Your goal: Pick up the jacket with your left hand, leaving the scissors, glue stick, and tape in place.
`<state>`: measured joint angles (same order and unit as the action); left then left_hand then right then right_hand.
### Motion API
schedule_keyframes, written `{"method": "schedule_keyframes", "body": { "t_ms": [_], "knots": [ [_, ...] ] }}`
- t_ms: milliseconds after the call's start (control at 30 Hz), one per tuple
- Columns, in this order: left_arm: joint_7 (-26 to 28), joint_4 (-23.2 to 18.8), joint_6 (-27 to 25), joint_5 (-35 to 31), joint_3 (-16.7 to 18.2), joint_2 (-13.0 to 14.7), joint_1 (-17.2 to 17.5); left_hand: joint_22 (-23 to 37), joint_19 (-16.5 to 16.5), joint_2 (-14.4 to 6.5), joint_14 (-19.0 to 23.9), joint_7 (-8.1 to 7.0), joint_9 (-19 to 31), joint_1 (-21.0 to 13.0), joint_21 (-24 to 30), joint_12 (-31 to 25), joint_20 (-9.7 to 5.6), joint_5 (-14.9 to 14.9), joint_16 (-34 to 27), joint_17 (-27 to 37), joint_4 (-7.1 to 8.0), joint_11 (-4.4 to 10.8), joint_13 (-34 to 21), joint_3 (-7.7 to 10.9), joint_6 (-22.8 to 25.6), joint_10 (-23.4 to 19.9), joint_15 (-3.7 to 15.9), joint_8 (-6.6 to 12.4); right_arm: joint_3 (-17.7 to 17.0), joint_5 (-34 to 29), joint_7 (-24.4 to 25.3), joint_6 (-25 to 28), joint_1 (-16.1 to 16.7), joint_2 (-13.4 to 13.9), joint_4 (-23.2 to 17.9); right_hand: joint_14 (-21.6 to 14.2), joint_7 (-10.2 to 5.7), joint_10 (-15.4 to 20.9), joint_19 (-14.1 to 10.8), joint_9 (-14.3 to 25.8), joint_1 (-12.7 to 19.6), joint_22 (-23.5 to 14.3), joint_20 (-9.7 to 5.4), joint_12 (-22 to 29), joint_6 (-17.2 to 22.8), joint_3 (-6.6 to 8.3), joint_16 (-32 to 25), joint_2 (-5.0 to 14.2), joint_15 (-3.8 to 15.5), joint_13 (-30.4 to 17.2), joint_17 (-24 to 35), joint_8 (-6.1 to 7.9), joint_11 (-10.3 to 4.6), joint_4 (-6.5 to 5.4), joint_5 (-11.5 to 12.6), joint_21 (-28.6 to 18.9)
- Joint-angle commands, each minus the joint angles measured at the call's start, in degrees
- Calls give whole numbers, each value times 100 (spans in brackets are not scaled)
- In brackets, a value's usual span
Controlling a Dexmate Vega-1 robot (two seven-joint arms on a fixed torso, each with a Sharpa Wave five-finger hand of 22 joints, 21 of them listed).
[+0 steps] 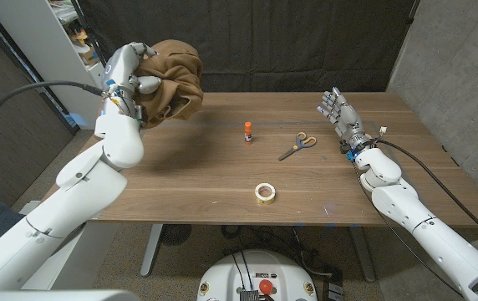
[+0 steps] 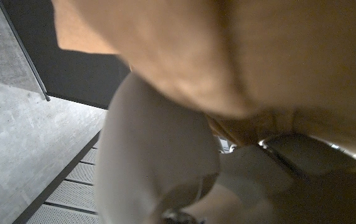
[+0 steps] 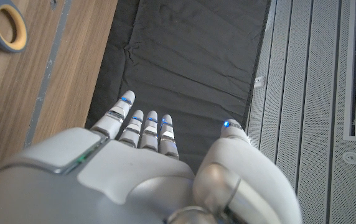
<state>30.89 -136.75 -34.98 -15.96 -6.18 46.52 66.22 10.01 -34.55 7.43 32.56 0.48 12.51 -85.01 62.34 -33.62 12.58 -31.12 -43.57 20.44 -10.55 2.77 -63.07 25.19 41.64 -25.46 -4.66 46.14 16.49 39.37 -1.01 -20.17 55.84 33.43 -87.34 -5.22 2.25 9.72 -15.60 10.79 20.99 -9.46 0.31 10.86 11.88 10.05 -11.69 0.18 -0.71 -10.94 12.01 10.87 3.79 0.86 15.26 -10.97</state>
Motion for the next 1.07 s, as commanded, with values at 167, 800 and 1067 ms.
{"method": "schedule_keyframes", "body": {
  "t_ms": [167,800,1067],
  "knots": [
    [-292,-64,-211,-319,-212,78,-471,19,-1516,-846,827,-2,3239,-804,55,26,-2206,-51,-41,3058,83,2,-38,149,64,-52,905,294,-75,49,35,9,-41,-5,62,-28,4,46,-41,14,19,-32,9,50,60,-28,-22,70,0,-13,9,46,3,8,37,1],
    [-364,-73,-361,-477,-410,-3,-721,19,-1468,-837,823,-17,3197,-787,104,64,-2210,-63,-48,3063,87,55,-104,152,97,-119,919,293,-28,86,-139,-47,-253,-97,368,-27,7,42,-42,14,21,-32,9,48,66,-28,-22,92,-7,-13,11,48,2,9,38,1],
    [-390,-121,-454,-542,-455,-8,-761,17,-1438,-828,824,-29,3189,-780,121,85,-2209,-67,-60,3076,86,49,-140,152,96,-135,916,293,6,86,-195,-49,-321,-126,459,-28,2,52,-41,14,21,-32,7,51,66,-31,-23,97,4,-13,11,47,15,11,38,1]
  ]
}}
